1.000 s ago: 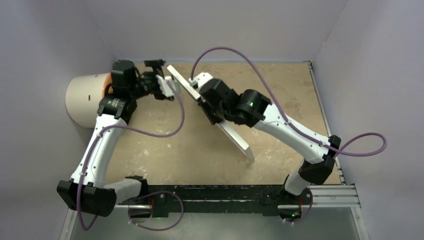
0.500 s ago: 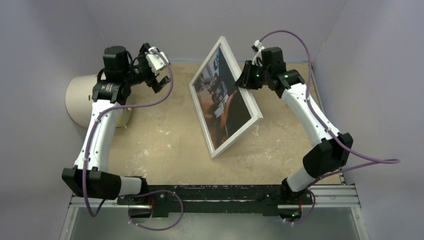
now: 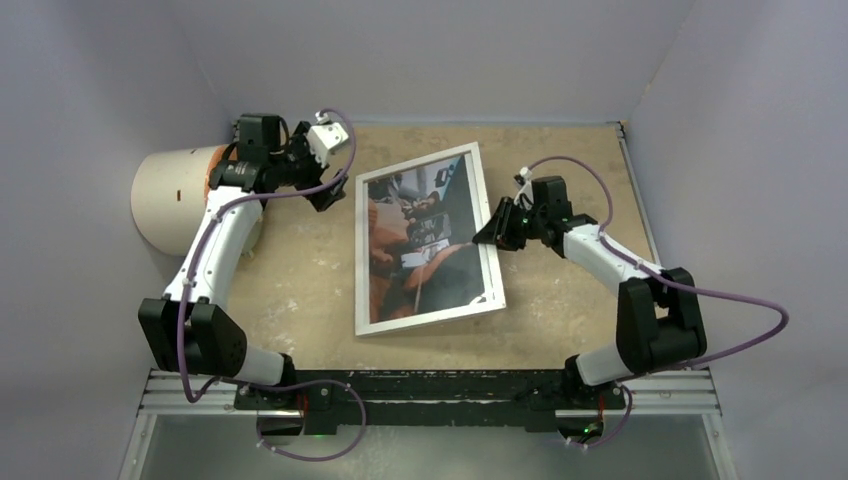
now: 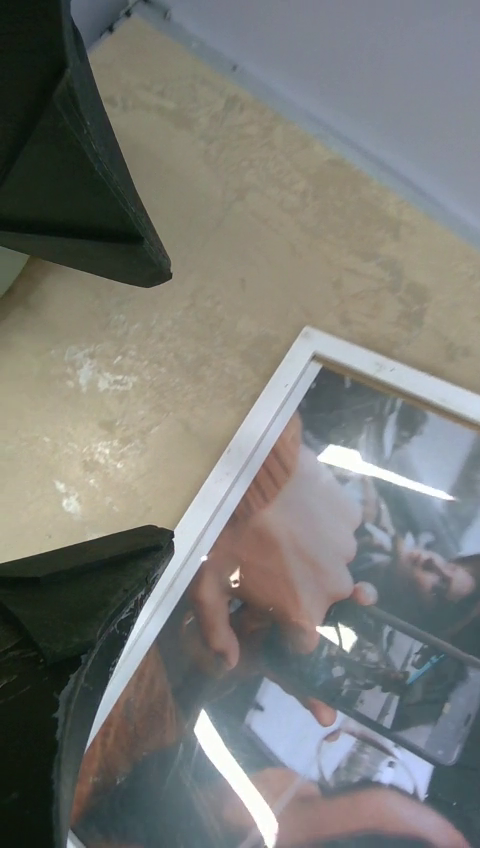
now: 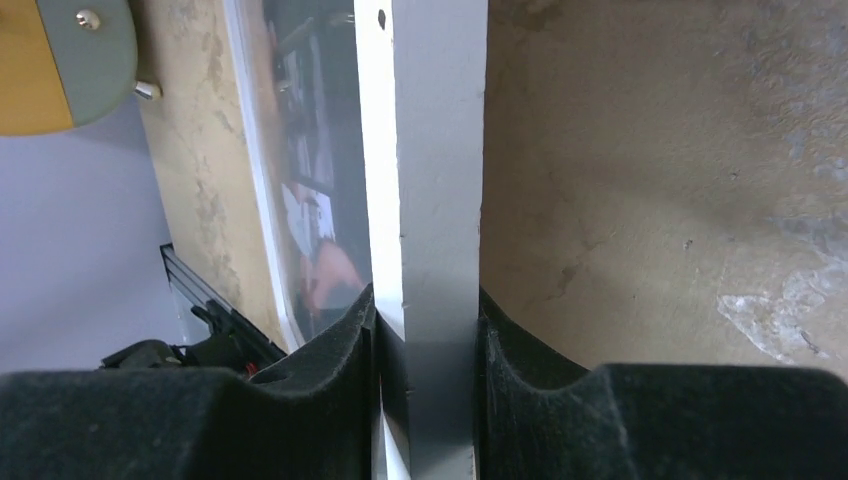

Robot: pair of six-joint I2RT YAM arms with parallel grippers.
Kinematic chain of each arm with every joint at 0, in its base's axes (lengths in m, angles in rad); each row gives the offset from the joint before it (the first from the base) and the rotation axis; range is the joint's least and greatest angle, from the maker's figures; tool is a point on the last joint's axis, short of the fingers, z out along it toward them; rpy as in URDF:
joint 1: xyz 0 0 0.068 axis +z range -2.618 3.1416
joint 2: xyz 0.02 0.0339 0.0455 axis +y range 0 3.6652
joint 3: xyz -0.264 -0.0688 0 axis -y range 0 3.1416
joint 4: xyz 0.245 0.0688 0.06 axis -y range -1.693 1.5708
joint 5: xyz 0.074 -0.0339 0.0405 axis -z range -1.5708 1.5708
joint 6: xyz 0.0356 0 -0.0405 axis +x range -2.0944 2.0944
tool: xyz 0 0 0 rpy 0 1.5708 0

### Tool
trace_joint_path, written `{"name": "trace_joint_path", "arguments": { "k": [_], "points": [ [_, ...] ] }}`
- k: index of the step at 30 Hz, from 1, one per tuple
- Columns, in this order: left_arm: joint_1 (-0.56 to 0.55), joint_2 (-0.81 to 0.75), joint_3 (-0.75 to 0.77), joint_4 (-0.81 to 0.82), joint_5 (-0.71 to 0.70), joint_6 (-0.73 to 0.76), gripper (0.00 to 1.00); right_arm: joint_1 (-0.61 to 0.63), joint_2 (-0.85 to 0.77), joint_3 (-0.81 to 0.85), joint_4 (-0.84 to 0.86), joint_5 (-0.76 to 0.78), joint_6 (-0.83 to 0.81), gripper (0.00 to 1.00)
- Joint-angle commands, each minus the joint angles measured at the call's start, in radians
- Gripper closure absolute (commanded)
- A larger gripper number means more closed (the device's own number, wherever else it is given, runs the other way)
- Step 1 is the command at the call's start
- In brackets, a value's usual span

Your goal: Put the photo into the frame

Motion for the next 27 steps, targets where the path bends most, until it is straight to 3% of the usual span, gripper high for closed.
{"name": "trace_joint_path", "arguments": {
  "k": [1, 5, 12, 15, 20, 27],
  "points": [
    [0.009, -0.043, -0.065, 0.024, -0.023, 0.002, 0.02, -0.004, 0.025, -0.09, 0.186, 0.004, 0.023, 0.93],
    [0.009, -0.038, -0.094, 0.022, -0.037, 0.011, 0.02, -0.006, 0.051, -0.181, 0.348, 0.021, 0.135, 0.91],
    [0.009, -0.01, -0.119, 0.02, -0.037, -0.005, 0.01, -0.007, 0.115, -0.249, 0.445, 0.06, 0.192, 0.51],
    [0.011, -0.005, -0.138, 0.032, -0.048, -0.01, 0.01, -0.006, 0.105, -0.233, 0.385, 0.11, 0.156, 0.3],
    [0.013, -0.008, -0.184, 0.084, -0.061, -0.038, 0.0, -0.01, 0.07, -0.188, 0.213, 0.303, 0.108, 0.03],
    [0.014, 0.025, -0.312, 0.293, -0.234, -0.205, 0.0, -0.017, -0.094, -0.189, 0.101, 0.721, 0.093, 0.01]
  ]
}}
